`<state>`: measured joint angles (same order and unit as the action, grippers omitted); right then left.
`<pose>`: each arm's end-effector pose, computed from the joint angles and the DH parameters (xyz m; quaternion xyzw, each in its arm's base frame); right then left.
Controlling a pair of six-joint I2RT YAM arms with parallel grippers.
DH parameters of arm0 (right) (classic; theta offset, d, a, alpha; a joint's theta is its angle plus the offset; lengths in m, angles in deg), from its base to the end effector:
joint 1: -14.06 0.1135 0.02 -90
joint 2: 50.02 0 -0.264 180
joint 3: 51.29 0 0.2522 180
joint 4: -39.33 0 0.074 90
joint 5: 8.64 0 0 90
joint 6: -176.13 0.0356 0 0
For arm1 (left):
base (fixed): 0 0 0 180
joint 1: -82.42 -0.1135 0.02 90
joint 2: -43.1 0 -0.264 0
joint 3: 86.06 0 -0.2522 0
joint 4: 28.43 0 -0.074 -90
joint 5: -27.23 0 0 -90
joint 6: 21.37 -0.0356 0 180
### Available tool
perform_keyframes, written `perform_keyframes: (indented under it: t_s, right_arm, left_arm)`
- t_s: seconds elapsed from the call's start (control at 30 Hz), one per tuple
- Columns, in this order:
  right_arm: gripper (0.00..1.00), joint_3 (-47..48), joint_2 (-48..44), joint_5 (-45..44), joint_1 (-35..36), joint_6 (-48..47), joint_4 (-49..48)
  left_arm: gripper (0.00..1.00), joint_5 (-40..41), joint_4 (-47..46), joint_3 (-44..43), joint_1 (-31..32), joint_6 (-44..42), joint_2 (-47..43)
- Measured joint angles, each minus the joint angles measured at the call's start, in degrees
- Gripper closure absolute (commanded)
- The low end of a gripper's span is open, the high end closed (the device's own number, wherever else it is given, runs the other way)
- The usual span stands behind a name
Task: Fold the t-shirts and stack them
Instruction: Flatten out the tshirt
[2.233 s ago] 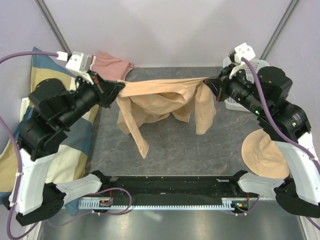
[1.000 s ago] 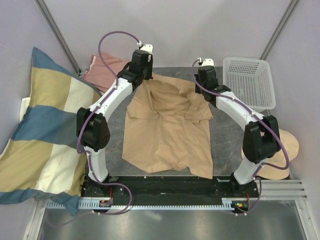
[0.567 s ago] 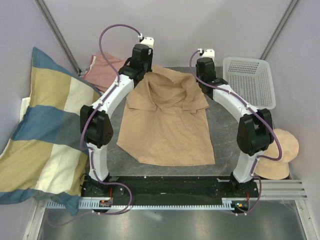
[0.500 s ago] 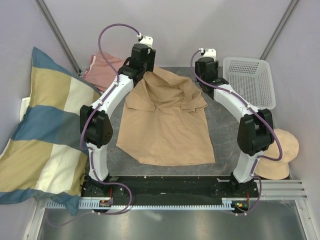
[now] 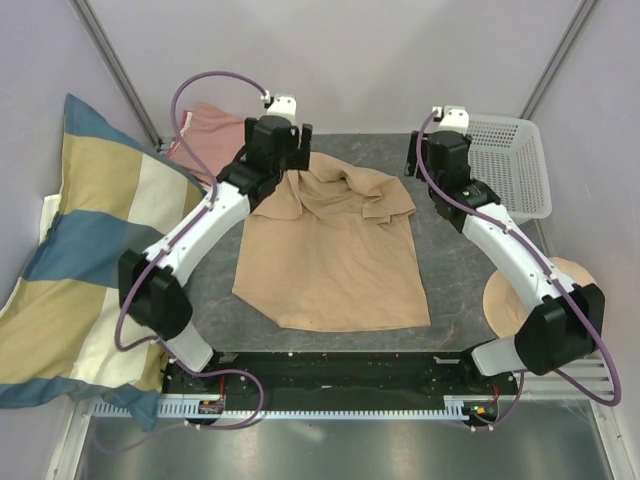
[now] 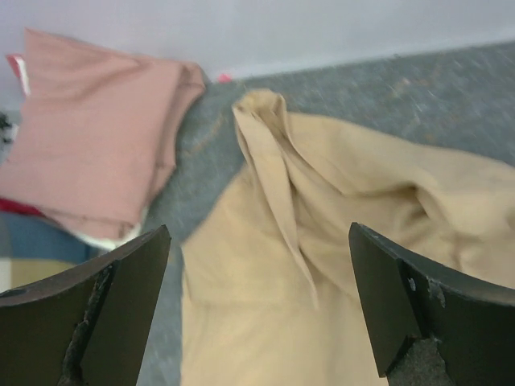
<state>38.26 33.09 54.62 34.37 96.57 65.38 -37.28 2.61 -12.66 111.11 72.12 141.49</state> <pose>0.3231 0.1025 0.3684 0.0644 0.8036 -0.0335 0.5908 0.3635 -0.1814 0.3695 0.0582 0.8196 0.0271 0.5693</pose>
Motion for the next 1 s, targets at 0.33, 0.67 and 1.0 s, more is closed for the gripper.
perform_keyframes:
  t_s: [0.33, 0.67, 1.0]
  right_arm:
    - [0.21, -18.18, -7.89, 4.96, 3.54, 5.64, 9.97]
    - [0.21, -21.03, -11.80, 7.98, 3.56, 8.92, 12.48]
    - [0.21, -21.03, -11.21, 9.01, 3.58, 9.38, 12.61]
  left_arm:
    - [0.00, -0.24, 0.85, 30.73, 13.51, 15.72, -17.53]
    - [0.00, -0.57, 4.92, 42.25, 20.48, 30.23, -11.98]
    - [0.17, -0.61, 6.62, 42.34, 25.90, 36.41, -7.52]
